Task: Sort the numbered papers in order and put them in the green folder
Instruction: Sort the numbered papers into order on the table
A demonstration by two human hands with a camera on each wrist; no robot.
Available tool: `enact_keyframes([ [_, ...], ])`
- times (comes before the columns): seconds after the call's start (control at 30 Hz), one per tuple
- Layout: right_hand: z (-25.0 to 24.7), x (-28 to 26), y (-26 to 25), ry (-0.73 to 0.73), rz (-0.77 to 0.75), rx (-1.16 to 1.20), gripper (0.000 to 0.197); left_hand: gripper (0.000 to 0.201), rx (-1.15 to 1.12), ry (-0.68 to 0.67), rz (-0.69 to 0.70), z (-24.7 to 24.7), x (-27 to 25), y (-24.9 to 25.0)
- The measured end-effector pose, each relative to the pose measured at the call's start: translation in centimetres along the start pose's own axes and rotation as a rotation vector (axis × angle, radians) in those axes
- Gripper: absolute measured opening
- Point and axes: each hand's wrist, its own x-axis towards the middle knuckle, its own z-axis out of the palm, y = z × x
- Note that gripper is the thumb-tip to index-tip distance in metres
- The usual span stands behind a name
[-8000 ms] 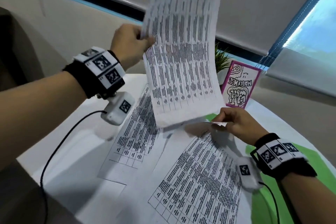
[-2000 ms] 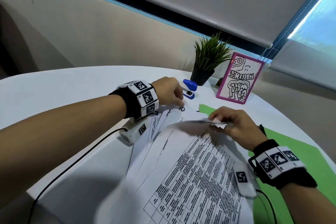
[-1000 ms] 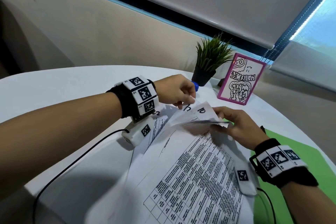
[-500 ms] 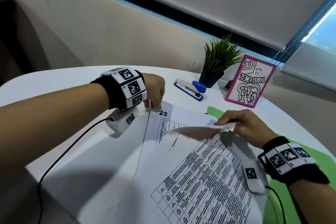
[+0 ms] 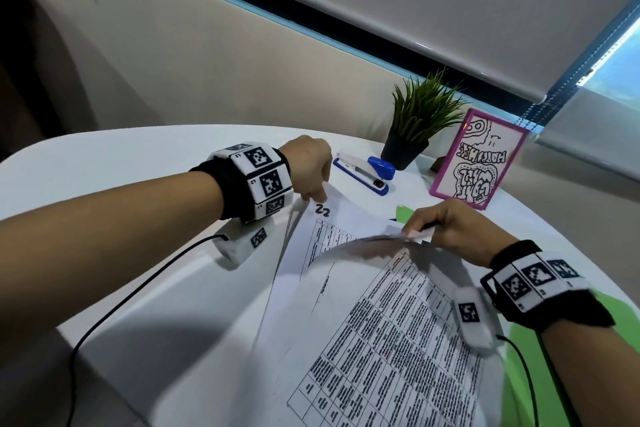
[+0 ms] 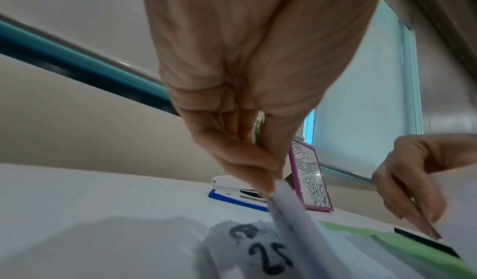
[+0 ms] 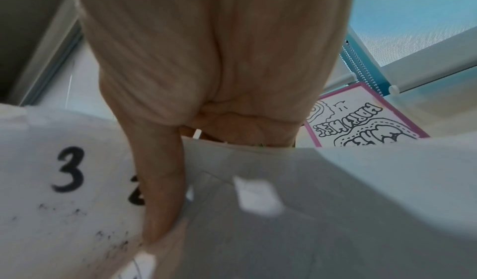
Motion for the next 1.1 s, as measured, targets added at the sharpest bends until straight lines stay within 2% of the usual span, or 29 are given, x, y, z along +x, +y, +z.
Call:
enact_keyframes([
  [0.13,0.4,0.0,-0.5,0.011,0.019,0.054,0.016,0.028,0.029,0.061,0.118,0.0,0.0,-0.2],
  [0.23,0.7,0.1,0.0,0.048,0.033,0.052,0.011,0.032,0.081,0.106,0.152,-0.1,-0.3,-0.1],
  [0.37,1.3,0.3,0.8,0.056,0.043,-0.010,0.006,0.024,0.162,0.138,0.218,-0.1,-0.5,0.0],
  [0.5,1.4,0.2,0.7,0.067,-0.004,0.006,0.013,0.028,0.376,0.244,0.319,0.0,-0.7,0.1],
  [0.57,1.5,0.2,0.5,0.065,-0.030,0.024,0.014,0.029,0.380,0.254,0.342,-0.1,-0.6,0.1],
  [0.63,1.7,0.1,0.3,0.070,-0.031,0.040,0.018,0.029,0.232,0.222,0.261,-0.3,-0.5,0.2],
  [0.77,1.9,0.2,-0.1,0.072,-0.075,0.048,0.033,0.032,-0.447,0.014,0.015,-0.6,-0.1,0.2],
  [0.83,1.9,0.2,-0.1,0.092,-0.086,0.076,0.036,0.033,-0.658,-0.050,-0.053,-0.7,-0.3,0.2],
  [0.97,2.1,0.5,0.1,0.096,-0.119,0.072,0.036,0.032,-0.738,-0.084,-0.126,-0.8,-0.4,0.1],
  [1.1,1.9,0.4,-0.1,0.118,-0.127,0.069,0.029,0.031,-0.691,-0.075,-0.150,-0.5,-0.3,-0.2],
])
